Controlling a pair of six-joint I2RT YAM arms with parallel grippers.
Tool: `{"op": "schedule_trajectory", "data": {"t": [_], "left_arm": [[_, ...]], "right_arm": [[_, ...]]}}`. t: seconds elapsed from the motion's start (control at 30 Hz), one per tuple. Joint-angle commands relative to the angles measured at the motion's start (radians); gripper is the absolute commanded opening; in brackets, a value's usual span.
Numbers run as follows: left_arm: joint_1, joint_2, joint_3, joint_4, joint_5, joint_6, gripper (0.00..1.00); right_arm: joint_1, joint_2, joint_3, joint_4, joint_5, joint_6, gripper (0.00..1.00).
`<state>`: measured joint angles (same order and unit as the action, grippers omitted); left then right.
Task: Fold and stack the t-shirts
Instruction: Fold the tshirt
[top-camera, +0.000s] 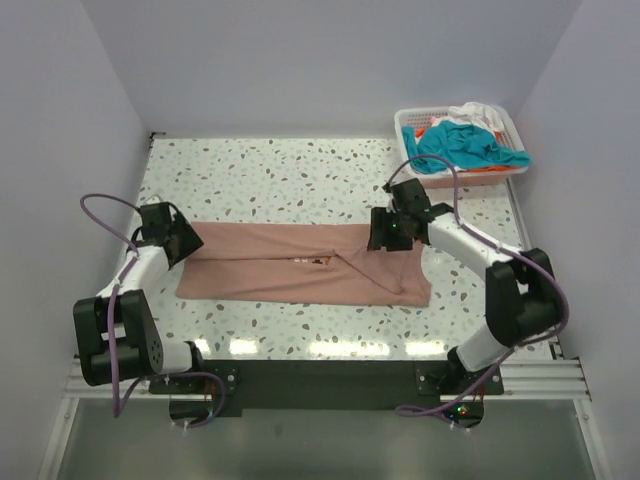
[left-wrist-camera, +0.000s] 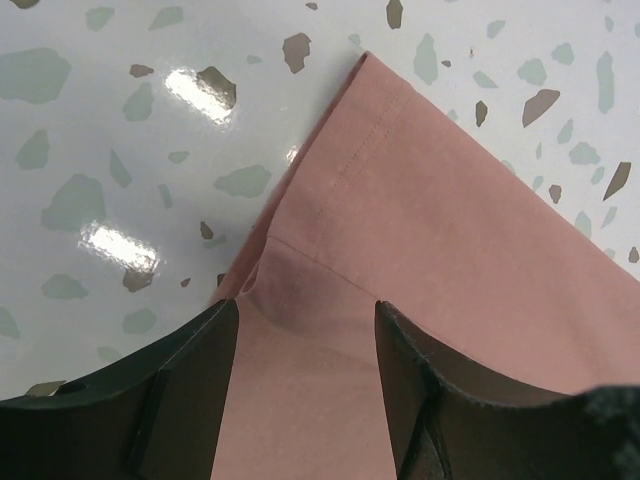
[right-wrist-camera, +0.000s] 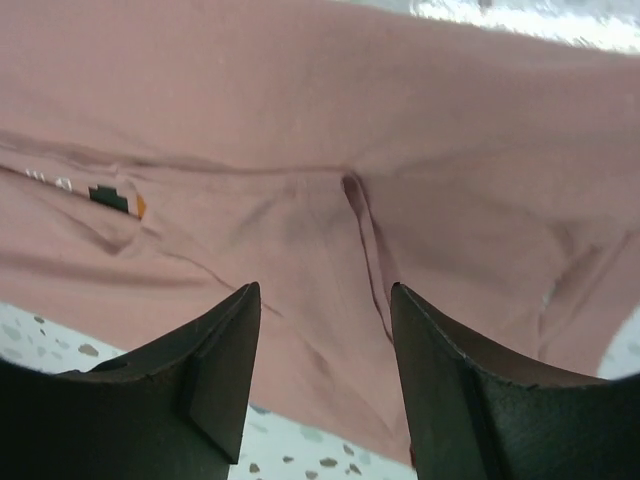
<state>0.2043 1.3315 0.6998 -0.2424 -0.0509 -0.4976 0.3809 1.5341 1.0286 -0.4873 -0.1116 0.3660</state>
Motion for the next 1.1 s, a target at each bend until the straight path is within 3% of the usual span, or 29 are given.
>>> {"op": "schedule_trajectory", "data": {"t": [0.0,0.23,0.73,0.83,1.07], "left_arm": [[-0.005,0.011,0.043,0.064,0.046,-0.022,0.62],[-0.006,0.024,0.046,0.06,0.046,-0.004,0.62],[-0.006,0.084,0.098,0.06,0.045,-0.01,0.62],[-0.005,0.071,0.086,0.057,0.045,-0.019,0.62],[-0.006,0.035,0.055,0.049,0.037,-0.024,0.63]], "right_arm": [[0.003,0.136,0.095,0.144,-0.085,0.005,0.58],[0.001,0.294,0.202,0.136,-0.036,0.016,0.55],[0.003,0.337,0.197,0.081,-0.099,0.013,0.42],[0.003,0.343,0.197,0.07,-0.111,0.011,0.33],[0.003,0.284,0.174,0.052,-0.112,0.019,0.0]]}}
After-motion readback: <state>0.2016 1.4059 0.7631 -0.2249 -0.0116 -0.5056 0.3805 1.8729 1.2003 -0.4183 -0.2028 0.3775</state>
